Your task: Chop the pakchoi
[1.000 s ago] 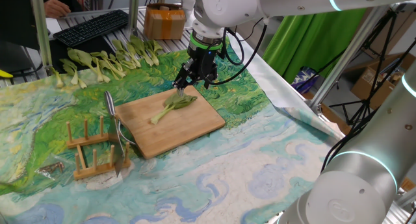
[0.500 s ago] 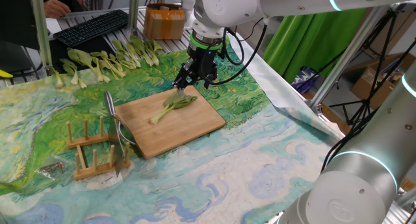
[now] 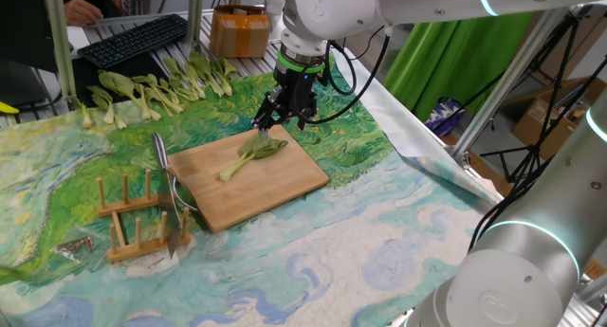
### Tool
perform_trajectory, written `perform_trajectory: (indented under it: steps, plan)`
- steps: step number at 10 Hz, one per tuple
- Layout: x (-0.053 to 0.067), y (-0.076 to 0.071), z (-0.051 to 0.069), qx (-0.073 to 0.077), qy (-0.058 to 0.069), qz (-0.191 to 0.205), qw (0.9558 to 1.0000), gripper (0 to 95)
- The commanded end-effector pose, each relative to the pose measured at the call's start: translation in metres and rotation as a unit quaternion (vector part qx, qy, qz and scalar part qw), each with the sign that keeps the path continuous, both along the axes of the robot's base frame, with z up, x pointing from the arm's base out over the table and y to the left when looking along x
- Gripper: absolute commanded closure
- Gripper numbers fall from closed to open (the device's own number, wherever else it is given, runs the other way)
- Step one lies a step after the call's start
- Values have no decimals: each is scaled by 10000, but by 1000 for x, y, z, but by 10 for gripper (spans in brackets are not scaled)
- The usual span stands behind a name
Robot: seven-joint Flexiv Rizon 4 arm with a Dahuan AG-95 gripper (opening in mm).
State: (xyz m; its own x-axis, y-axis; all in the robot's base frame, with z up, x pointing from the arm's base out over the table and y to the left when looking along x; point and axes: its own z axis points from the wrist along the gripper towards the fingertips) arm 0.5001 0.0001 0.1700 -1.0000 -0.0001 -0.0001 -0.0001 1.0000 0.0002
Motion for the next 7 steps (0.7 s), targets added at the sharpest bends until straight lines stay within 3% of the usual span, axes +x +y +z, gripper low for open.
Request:
perform_trajectory:
  steps: [1, 7]
  plan:
    - [0, 0, 0, 216, -23, -885, 9958, 950]
    - [-2, 9, 5, 226, -13, -980, 9949, 950]
